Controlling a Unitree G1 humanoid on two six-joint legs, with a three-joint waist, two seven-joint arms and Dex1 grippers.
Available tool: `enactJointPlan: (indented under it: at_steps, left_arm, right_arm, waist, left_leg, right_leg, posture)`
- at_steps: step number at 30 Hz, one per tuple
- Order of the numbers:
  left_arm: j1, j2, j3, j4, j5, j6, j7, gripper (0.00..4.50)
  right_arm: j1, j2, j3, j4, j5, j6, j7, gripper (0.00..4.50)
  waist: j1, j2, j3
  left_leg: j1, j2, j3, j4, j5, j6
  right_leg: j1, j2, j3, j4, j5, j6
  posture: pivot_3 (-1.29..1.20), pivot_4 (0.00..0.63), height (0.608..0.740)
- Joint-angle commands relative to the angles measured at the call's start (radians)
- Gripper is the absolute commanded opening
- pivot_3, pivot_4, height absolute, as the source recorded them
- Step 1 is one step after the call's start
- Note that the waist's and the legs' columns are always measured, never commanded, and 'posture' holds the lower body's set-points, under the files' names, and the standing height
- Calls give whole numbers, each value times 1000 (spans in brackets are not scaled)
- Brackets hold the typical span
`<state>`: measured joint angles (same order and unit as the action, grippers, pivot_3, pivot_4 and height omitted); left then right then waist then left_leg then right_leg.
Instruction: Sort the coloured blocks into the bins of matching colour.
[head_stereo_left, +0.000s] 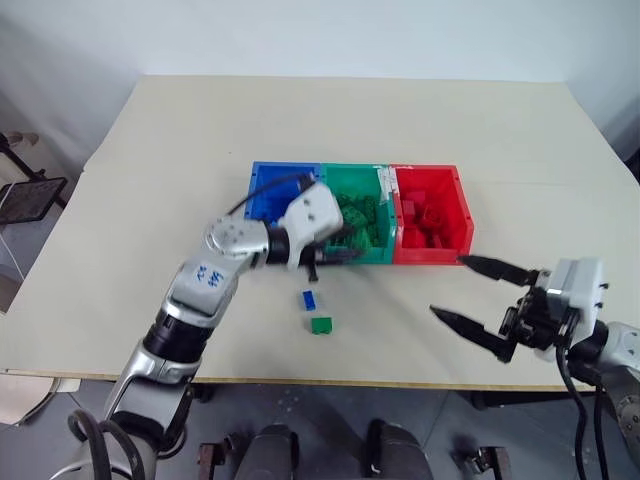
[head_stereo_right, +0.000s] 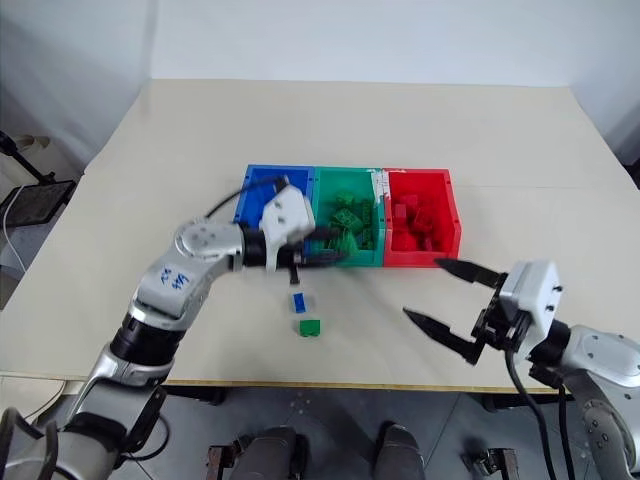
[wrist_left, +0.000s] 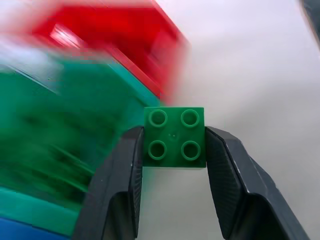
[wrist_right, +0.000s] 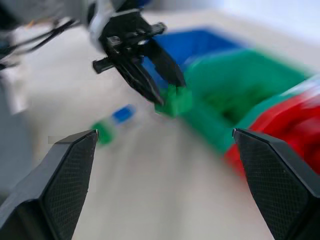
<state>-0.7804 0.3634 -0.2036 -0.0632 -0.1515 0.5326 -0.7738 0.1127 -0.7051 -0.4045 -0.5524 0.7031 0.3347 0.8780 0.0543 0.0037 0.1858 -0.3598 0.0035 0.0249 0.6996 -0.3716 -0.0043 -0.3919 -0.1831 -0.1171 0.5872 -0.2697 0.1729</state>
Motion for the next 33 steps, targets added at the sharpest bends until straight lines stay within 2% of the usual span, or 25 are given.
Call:
enactJointPlan:
  at_steps: [1, 4, 6, 9, 12, 14, 20, 23, 24, 27, 28, 33]
  left_arm:
    - [-52, -53, 31, 108, 29, -90, 87, 1446]
    - [-83, -100, 46, 197, 23, -117, 112, 1446]
    - [-95, -126, 63, 235, 19, -155, 132, 2167]
    - [-68, -106, 60, 217, -10, -187, 55, 3008]
    - [-16, -38, 78, 181, -30, -245, -25, 3916]
    - [43, 47, 128, 156, -60, -310, -98, 4481]
    - [229, 242, 283, 98, -199, -366, -278, 4481]
    - [357, 358, 359, 93, -202, -382, -323, 4481]
    - [423, 385, 442, 77, -235, -356, -307, 4481]
    - [576, 425, 606, 60, -296, -319, -288, 4481]
    - [621, 434, 623, 57, -296, -324, -295, 4481]
    - [717, 454, 600, -64, -305, -306, -304, 4481]
  right_arm:
    - [-14, 20, -45, -1, 18, 29, -93, 4500]
    - [-24, 20, -37, -3, 12, 25, -111, 4500]
    - [-23, 16, -34, -13, 12, 25, -115, 4500]
    - [-16, 15, -26, -19, 7, 18, -109, 4500]
    - [-22, 13, -10, -9, -3, 7, -93, 4500]
    - [-43, 6, 25, 5, -14, -1, -66, 4500]
    - [-136, -1, 108, 62, -14, 3, 8, 4500]
    - [-188, -15, 159, 92, -18, 10, 66, 4500]
    - [-206, -29, 202, 111, -54, -18, 115, 4500]
    - [-245, -45, 286, 159, -125, -82, 202, 4500]
    - [-259, -42, 299, 178, -135, -93, 213, 4500]
    - [-291, -42, 321, 258, -182, -162, 267, 4500]
  waist:
    - [-1, 0, 0]
    - [-2, 0, 0]
    - [-2, 0, 0]
    - [-5, 0, 0]
    - [-11, 0, 0]
    - [-25, 1, 0]
    - [-39, 1, 0]
    - [-35, 1, 0]
    - [-32, 1, 0]
    - [-33, 0, 0]
    - [-35, 0, 0]
    - [-19, -1, 0]
  left_leg:
    - [0, 0, 0, 0, 0, 0]
    - [0, 0, 0, -1, 0, 0]
    - [0, 0, 0, -1, 0, 0]
    - [0, 0, 0, -1, 0, 0]
    - [0, 0, 0, -2, 0, 0]
    - [1, 0, 0, -2, 0, 0]
    - [2, 1, 0, -3, 0, 0]
    - [2, 1, 0, -2, -1, 0]
    - [2, 1, 0, -2, -1, 0]
    - [2, 1, 0, -2, -2, 0]
    - [2, 2, 0, -2, -2, -1]
    - [2, 2, 0, 0, -3, 0]
  right_leg:
    - [0, 0, 0, 0, 0, 0]
    - [0, 0, 0, 0, 0, 0]
    - [0, 0, 0, 0, 0, 0]
    - [-1, 0, 0, 0, 0, 0]
    - [-1, 0, 0, 0, 0, 0]
    - [-1, 0, 0, 1, 0, 0]
    - [-1, 0, 0, 2, 0, 0]
    - [-1, 0, 0, 2, 0, 0]
    - [-1, 0, 0, 2, 0, 0]
    - [-1, 0, 0, 2, 0, 1]
    - [-1, 0, 0, 2, 0, 1]
    - [0, 0, -1, 2, 0, 1]
  posture:
    - [0, 150, 740]
    - [0, 150, 740]
    - [0, 150, 740]
    - [0, 150, 740]
    - [0, 150, 740]
    - [0, 150, 740]
    - [0, 150, 740]
    - [0, 150, 740]
    - [0, 150, 740]
    - [0, 150, 740]
    - [0, 150, 740]
    - [0, 150, 740]
